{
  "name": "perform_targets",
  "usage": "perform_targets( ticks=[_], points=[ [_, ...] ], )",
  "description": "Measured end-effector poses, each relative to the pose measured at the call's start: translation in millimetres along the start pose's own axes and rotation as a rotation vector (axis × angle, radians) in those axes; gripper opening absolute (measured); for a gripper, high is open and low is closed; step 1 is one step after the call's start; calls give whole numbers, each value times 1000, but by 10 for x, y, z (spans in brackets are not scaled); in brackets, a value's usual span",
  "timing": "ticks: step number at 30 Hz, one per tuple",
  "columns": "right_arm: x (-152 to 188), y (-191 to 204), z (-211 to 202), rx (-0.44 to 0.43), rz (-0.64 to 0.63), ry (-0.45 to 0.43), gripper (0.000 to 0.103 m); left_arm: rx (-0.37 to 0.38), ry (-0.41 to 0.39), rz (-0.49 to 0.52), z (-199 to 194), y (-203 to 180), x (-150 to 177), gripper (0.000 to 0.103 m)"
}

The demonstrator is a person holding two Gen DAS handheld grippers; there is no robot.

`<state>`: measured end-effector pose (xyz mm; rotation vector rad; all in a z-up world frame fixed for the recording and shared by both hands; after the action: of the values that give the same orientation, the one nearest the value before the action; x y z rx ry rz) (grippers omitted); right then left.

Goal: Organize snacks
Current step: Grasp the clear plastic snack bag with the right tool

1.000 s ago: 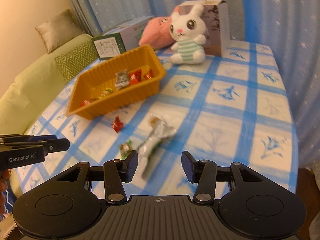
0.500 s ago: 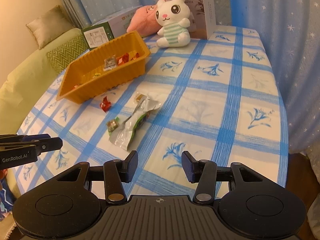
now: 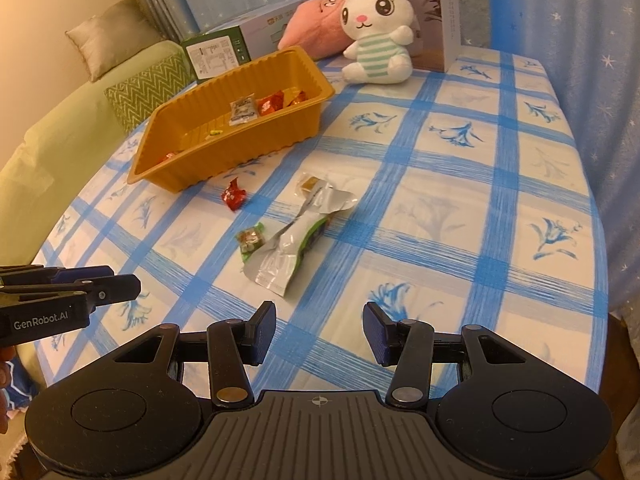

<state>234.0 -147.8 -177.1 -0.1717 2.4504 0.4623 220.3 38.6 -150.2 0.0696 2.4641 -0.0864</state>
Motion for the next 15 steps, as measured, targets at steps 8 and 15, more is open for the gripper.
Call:
perform_targets(
  ticks=[8, 15],
  points=[
    [-73, 101, 193, -9, 2, 9, 49, -22, 11, -24, 83, 197, 9, 32],
    [-169, 141, 350, -6, 16, 9, 49, -30, 18, -40, 157, 347, -9, 32]
  ],
)
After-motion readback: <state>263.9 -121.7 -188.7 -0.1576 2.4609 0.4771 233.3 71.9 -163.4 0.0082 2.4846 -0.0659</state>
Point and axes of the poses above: each gripper's, at about its wrist camera, not at the fingertips, and z roughly the way its jaws point, y to its left, x to its underside, the point moved 8 cm from there along z, roughly the way its jaws point, and after that the axes turned 3 degrees about -y, right-handed, at the moved point
